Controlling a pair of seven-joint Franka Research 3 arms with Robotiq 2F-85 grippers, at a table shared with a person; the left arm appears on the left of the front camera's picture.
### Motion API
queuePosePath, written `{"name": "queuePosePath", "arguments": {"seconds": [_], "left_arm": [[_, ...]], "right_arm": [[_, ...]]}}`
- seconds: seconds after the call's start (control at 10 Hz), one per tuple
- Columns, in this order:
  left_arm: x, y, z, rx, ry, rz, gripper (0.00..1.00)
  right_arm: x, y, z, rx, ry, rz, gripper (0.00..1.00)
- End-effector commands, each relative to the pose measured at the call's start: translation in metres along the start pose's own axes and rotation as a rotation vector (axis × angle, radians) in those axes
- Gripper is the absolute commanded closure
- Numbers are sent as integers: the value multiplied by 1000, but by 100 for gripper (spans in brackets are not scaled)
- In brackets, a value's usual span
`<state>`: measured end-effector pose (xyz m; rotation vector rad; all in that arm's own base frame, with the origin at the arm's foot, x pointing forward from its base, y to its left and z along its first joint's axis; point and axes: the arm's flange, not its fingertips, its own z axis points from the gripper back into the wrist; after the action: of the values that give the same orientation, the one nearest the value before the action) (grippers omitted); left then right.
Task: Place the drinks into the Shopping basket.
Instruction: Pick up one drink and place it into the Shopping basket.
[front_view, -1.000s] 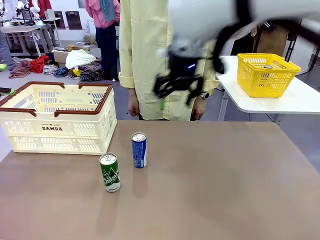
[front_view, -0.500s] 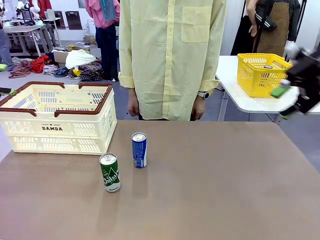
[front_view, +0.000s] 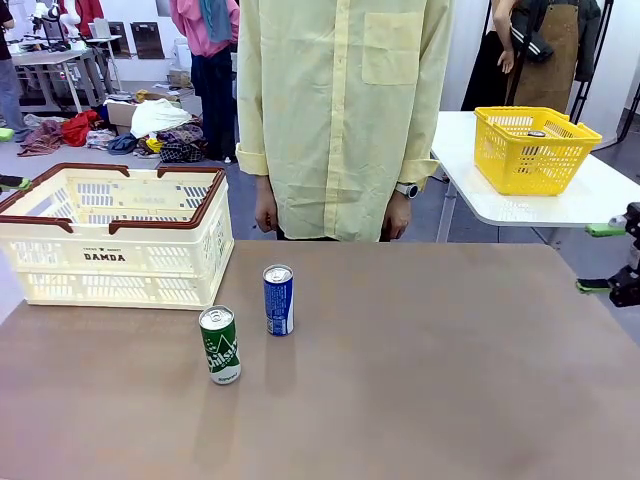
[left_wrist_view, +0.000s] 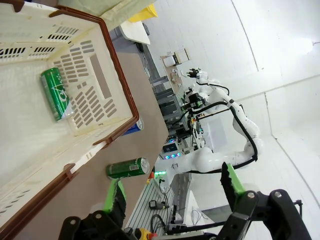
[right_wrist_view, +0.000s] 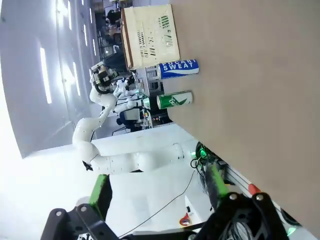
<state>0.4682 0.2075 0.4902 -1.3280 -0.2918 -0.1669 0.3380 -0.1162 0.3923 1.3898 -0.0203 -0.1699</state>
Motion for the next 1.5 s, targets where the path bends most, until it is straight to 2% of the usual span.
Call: {"name": "queuePosePath", "arguments": {"seconds": [0.0,0.5,0.6,0.7,0.9,1.0,1.2,1.3,1.4], "left_arm": [[-2,-4,-1,3,2,-1,0],[0,0,0,0,0,0,0],[-13,18,-18,9,148,56,0],[8,-3,-36,89,293,109,0],[79,-104,-92,335,608,100,0],[123,-155,-143,453,788,84,0],[176,-207,-254,626,1111,71,0],[185,-218,-315,718,1254,75,0],[176,-219,-379,871,1335,133,0]], "right_arm": [[1,32,-2,-28,101,45,0],[1,32,-2,-28,101,45,0],[1,32,-2,-28,101,45,0],[1,32,-2,-28,101,45,0],[1,32,-2,-28,101,45,0],[1,32,-2,-28,101,45,0],[1,32,-2,-28,101,45,0],[1,32,-2,-28,101,45,0],[1,32,-2,-28,101,45,0]]}}
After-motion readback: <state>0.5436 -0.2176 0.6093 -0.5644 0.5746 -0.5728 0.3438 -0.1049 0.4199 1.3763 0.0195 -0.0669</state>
